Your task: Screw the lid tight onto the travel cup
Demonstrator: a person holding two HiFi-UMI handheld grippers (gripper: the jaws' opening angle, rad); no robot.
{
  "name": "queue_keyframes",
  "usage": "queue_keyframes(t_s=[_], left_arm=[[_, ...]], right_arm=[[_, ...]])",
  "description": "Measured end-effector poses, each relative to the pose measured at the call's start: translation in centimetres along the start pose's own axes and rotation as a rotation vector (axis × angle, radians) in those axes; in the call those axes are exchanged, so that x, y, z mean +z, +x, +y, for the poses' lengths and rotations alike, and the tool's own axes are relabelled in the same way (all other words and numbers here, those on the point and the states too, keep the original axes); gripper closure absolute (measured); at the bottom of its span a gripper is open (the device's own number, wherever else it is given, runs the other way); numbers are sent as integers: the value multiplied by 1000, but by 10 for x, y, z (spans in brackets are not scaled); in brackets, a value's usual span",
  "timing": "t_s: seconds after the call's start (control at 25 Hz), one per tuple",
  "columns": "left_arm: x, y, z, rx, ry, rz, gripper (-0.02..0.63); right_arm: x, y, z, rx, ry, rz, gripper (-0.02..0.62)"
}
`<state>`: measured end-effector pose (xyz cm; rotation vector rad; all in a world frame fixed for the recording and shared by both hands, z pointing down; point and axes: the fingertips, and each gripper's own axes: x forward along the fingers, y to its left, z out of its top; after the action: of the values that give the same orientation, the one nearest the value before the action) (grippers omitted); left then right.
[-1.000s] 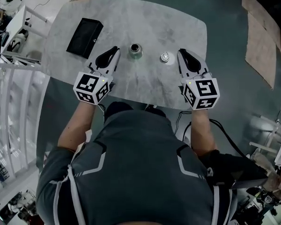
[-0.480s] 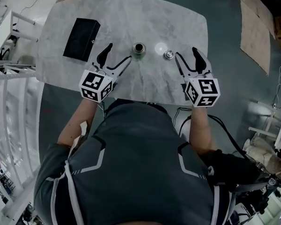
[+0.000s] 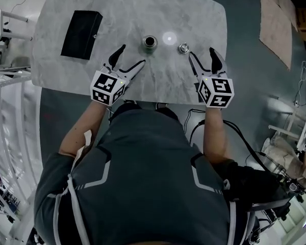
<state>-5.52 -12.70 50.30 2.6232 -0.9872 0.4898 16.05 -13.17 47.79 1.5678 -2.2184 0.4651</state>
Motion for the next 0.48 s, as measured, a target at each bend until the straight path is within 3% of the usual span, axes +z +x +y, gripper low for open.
queue_keyframes(t_s=[0.16,0.4,0.48], left_arm=[[-26,20,3,33,-61,38,238],[-50,47,11,77,-88,75,278],[-60,51,20,117,-119,86,314]], right_arm=[[-28,14,-7,15,-2,57,281],[-63,40,-17,42,-6,141,281],[-77,51,-18,53,-3,175,281]])
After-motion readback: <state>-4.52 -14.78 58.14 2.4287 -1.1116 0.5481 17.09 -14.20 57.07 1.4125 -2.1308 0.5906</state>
